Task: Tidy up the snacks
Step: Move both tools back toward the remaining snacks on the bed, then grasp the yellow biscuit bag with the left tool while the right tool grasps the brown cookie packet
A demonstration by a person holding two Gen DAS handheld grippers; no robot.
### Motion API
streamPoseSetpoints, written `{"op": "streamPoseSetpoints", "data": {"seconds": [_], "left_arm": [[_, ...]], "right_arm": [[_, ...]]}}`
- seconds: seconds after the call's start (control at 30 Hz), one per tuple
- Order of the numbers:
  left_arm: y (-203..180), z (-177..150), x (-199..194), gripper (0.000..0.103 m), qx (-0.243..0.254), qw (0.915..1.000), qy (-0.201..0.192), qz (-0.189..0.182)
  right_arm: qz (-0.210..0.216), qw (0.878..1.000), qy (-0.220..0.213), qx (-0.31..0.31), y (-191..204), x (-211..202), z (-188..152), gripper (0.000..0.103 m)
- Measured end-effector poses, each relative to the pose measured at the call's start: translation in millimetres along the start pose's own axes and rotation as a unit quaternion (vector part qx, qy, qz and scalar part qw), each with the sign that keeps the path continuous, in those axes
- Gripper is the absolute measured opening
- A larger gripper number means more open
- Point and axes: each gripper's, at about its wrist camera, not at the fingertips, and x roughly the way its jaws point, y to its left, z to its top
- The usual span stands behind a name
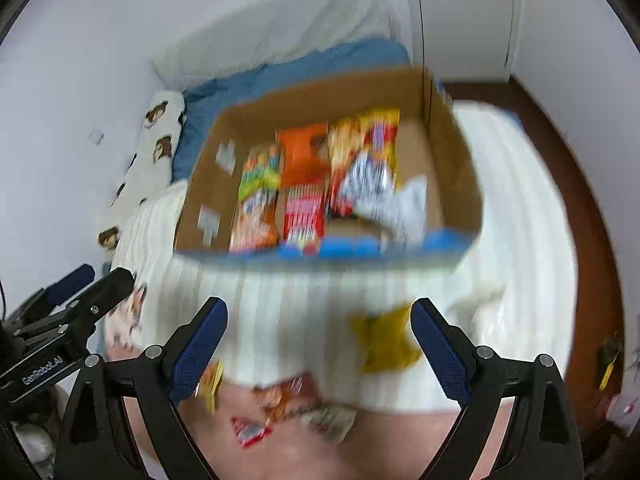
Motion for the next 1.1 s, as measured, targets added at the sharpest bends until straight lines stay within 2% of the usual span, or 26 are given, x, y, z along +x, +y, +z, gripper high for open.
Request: {"op": "streamPoseSetpoints", "data": {"seconds": [0.07, 0.17, 0.23, 0.3, 0.4, 0.47, 0.5, 0.57, 0.6, 0.7, 0.77, 0.87, 0.97, 1.0, 1.03, 1.1], "left_arm": [[16, -22, 10, 0.088, -0.024, 0.9994, 0.024, 0.007], [50, -60, 32, 0.088, -0.083, 0.9940, 0.070, 0.013], [73, -82, 49, 0.088, -0.122, 0.9865, 0.108, 0.016], [92, -100, 61, 0.088, -0.166, 0.9772, 0.132, 0.003], [116, -122, 78, 0.088, -0.241, 0.9555, 0.166, -0.035], [128, -130, 89, 0.088, -0.290, 0.9382, 0.179, -0.061], [133, -135, 95, 0.088, -0.323, 0.9247, 0.187, -0.077], [139, -137, 105, 0.088, -0.359, 0.9082, 0.192, -0.095], [141, -138, 112, 0.087, -0.381, 0.8970, 0.198, -0.107], [140, -136, 127, 0.087, -0.411, 0.8803, 0.205, -0.119], [140, -132, 138, 0.087, -0.413, 0.8789, 0.209, -0.114], [136, -122, 152, 0.087, -0.400, 0.8860, 0.214, -0.098], [127, -106, 163, 0.087, -0.361, 0.9041, 0.215, -0.079], [119, -97, 167, 0.087, -0.332, 0.9157, 0.216, -0.070], [114, -92, 170, 0.087, -0.311, 0.9231, 0.216, -0.066], [96, -79, 178, 0.087, -0.245, 0.9433, 0.218, -0.051]], "right_arm": [[0.020, 0.999, 0.026, 0.026, -7, 16, -24, 0.095], [0.073, 0.991, 0.079, 0.082, -16, 53, -60, 0.095], [0.099, 0.984, 0.106, 0.103, -14, 74, -77, 0.095], [0.120, 0.977, 0.128, 0.123, -9, 93, -92, 0.094], [0.134, 0.969, 0.154, 0.137, 1, 117, -103, 0.090], [0.135, 0.964, 0.172, 0.154, 6, 134, -107, 0.086], [0.134, 0.962, 0.179, 0.159, 8, 140, -108, 0.085], [0.118, 0.961, 0.187, 0.166, 11, 152, -109, 0.083], [0.110, 0.961, 0.191, 0.168, 12, 156, -110, 0.082], [0.098, 0.958, 0.204, 0.177, 14, 167, -109, 0.082], [0.090, 0.956, 0.211, 0.183, 14, 175, -112, 0.082], [0.082, 0.953, 0.215, 0.196, 12, 182, -115, 0.079], [0.072, 0.955, 0.215, 0.194, 15, 182, -115, 0.079], [0.066, 0.955, 0.216, 0.191, 16, 182, -115, 0.079], [0.059, 0.956, 0.216, 0.189, 15, 182, -114, 0.079], [0.048, 0.957, 0.219, 0.184, 14, 184, -115, 0.079]]}}
